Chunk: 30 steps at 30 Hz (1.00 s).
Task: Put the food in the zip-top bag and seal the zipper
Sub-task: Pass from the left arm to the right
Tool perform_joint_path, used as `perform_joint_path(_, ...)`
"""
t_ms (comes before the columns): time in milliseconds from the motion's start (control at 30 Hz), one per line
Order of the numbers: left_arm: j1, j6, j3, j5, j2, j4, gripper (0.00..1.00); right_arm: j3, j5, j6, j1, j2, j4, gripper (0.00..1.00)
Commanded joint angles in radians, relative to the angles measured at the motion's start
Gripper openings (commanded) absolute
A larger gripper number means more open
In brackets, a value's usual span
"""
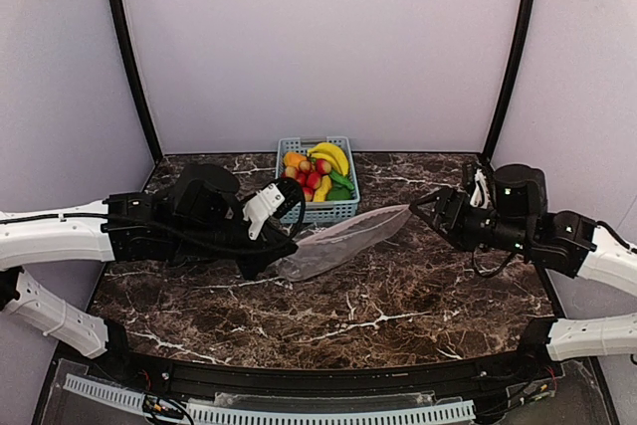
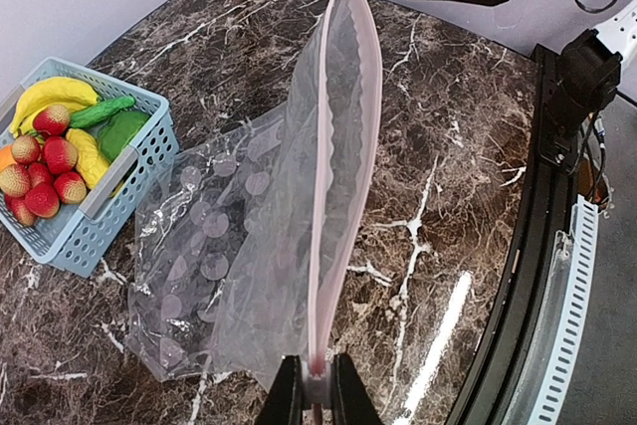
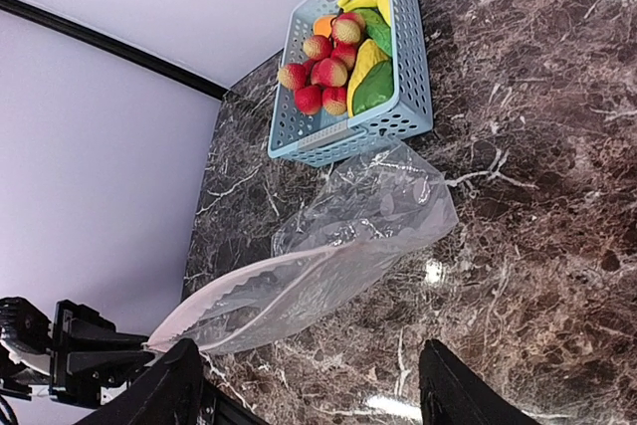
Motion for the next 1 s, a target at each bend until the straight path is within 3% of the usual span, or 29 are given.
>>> perform_joint_path(0, -0.002, -0.031, -0.019, 0.016, -0.003, 0.042, 0.01, -0.022, -0.028, 0.036, 0.034, 0.037, 0.076, 0.70)
perform_joint_path(333, -0.003, -0.030, -0.044, 0.030, -0.016, 0.044, 0.01, -0.005, -0.063, 0.042, 0.088, 0.162, 0.204, 0.64)
perform_joint_path(667, -0.003, -0.041, -0.050, 0.032, -0.008, 0.052, 0.01, 0.001, -0.067, 0.049, 0.092, 0.216, 0.219, 0.52)
perform_joint_path(967, -0.002, -0.037, -0.078, 0.075, -0.015, 0.068, 0.01, 0.009, -0.060, 0.035, 0.093, 0.242, 0.225, 0.48)
